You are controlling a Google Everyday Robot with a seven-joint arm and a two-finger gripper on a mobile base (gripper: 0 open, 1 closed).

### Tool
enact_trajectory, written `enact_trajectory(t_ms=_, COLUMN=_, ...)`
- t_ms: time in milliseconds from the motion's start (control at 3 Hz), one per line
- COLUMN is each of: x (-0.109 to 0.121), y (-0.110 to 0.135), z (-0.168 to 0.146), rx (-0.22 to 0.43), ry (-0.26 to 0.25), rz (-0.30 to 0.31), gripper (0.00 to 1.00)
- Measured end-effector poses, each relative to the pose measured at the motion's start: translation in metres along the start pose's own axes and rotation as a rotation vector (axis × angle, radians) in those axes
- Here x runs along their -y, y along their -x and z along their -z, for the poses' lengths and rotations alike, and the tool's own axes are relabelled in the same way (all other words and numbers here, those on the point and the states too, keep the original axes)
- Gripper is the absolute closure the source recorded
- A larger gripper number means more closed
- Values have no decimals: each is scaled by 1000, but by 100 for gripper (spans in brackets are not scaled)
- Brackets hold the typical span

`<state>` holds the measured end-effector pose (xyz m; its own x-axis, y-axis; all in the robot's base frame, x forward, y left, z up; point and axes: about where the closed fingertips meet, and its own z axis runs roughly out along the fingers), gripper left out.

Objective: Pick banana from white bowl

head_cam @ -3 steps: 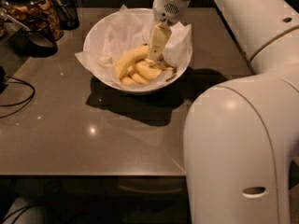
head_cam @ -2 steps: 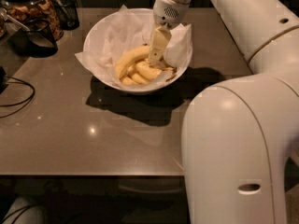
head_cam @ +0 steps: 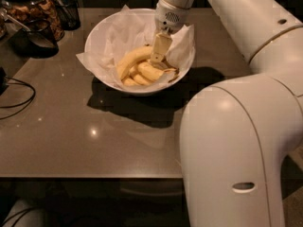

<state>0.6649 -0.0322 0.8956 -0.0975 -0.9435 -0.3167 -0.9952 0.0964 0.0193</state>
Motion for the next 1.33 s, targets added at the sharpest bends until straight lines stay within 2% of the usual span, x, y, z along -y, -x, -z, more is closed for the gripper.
enact_trajectory(t_ms=667, x=0, y=0, z=0, rx=0, ry=0, rz=0, gripper=100)
enact_trajectory(t_ms=1000, x=5, y=6, z=4, rx=38, ry=-37, rz=7, gripper=100)
enact_trajectory(t_ms=1333, x=-5, y=12, z=25, rx=104, ry=-69, rz=29, gripper=100)
